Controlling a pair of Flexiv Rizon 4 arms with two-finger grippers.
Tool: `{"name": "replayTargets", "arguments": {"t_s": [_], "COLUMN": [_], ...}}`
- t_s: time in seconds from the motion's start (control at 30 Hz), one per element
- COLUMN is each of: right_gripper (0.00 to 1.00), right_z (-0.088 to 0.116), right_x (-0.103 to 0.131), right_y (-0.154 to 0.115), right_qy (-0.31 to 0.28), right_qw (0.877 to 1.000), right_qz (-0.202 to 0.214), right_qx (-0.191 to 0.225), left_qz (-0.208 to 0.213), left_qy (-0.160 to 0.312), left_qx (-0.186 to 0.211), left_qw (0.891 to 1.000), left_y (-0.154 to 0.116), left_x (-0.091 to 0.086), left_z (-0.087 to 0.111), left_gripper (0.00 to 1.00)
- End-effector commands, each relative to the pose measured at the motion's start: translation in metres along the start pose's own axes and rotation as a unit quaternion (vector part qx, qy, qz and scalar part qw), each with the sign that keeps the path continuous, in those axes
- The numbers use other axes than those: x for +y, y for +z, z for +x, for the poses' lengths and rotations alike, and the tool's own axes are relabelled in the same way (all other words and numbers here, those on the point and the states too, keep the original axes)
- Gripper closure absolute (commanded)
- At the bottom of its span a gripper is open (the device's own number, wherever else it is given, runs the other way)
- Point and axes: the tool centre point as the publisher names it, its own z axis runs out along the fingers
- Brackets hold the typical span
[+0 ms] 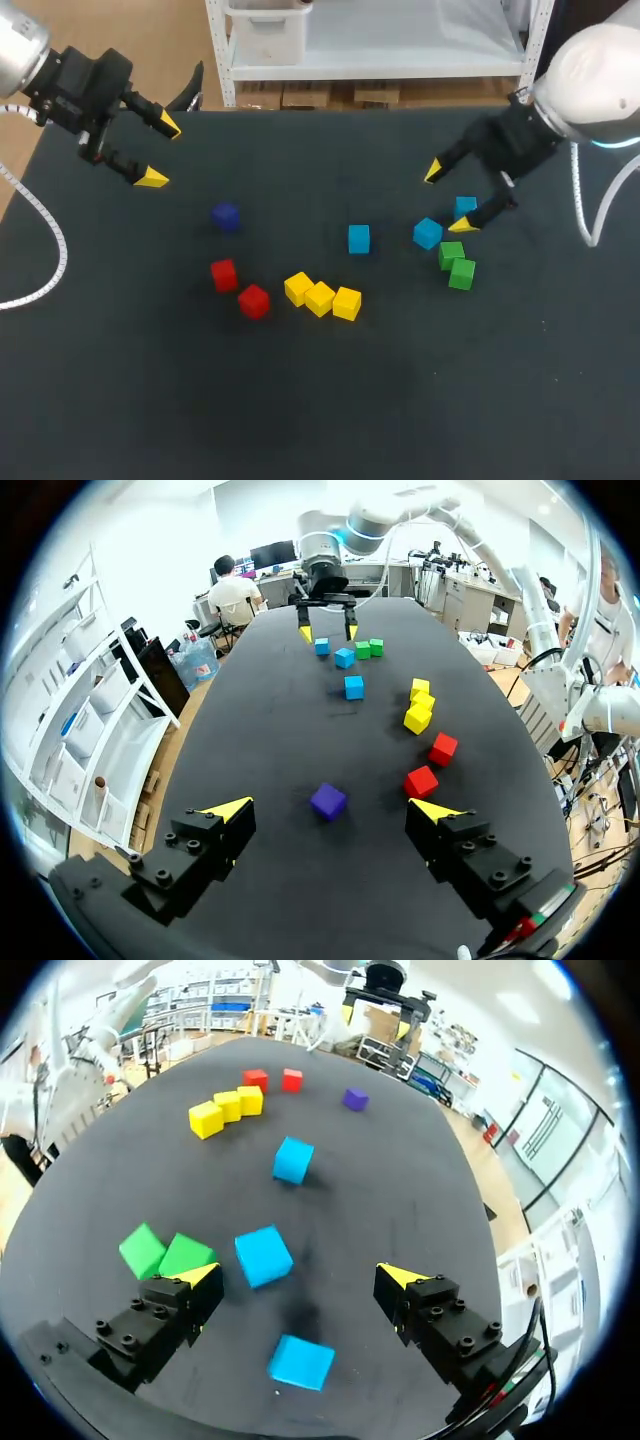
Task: Place the blue cubes, place green cubes on the blue cubes, place the yellow cubes on the green cubes, then place the red cubes on the yellow cubes, and place purple cube on the red cubes.
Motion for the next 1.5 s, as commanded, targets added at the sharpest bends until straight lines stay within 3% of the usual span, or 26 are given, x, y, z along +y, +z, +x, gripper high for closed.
{"name": "replayTargets", "arguments": {"t_s": [0.03, 0.4, 0.73, 0.9, 1.0, 1.07, 1.23, 1.5], "right_gripper": [0.00, 0.00, 0.00, 0.00, 0.10, 0.23, 0.35, 0.42], "right_z": [0.010, 0.013, 0.006, 0.001, -0.001, -0.002, -0.003, -0.002], "right_x": [-0.011, -0.008, 0.005, 0.004, 0.004, 0.005, 0.009, 0.012], "right_y": [-0.001, 0.007, 0.014, 0.017, 0.020, 0.022, 0.025, 0.025], "right_qy": [-0.012, -0.055, -0.122, -0.137, -0.150, -0.157, -0.178, -0.196], "right_qw": [1.000, 0.998, 0.989, 0.987, 0.985, 0.983, 0.978, 0.972], "right_qz": [-0.012, -0.021, -0.075, -0.078, -0.086, -0.092, -0.109, -0.129], "right_qx": [-0.020, -0.032, -0.033, -0.024, -0.022, -0.021, -0.019, -0.010], "left_qz": [0.000, 0.000, 0.000, 0.000, 0.000, 0.000, 0.000, 0.000], "left_qy": [0.002, 0.002, 0.002, 0.002, 0.002, 0.002, 0.002, 0.002], "left_qx": [-0.001, -0.001, -0.001, -0.001, -0.001, -0.001, -0.001, -0.001], "left_qw": [1.000, 1.000, 1.000, 1.000, 1.000, 1.000, 1.000, 1.000], "left_y": [0.000, 0.000, 0.000, 0.000, 0.000, 0.000, 0.000, 0.000], "left_x": [0.001, 0.001, 0.001, 0.001, 0.001, 0.001, 0.001, 0.001], "left_z": [0.001, 0.001, 0.001, 0.001, 0.001, 0.001, 0.001, 0.001], "left_gripper": [0.00, 0.00, 0.00, 0.00, 0.00, 0.00, 0.00, 0.00]}}
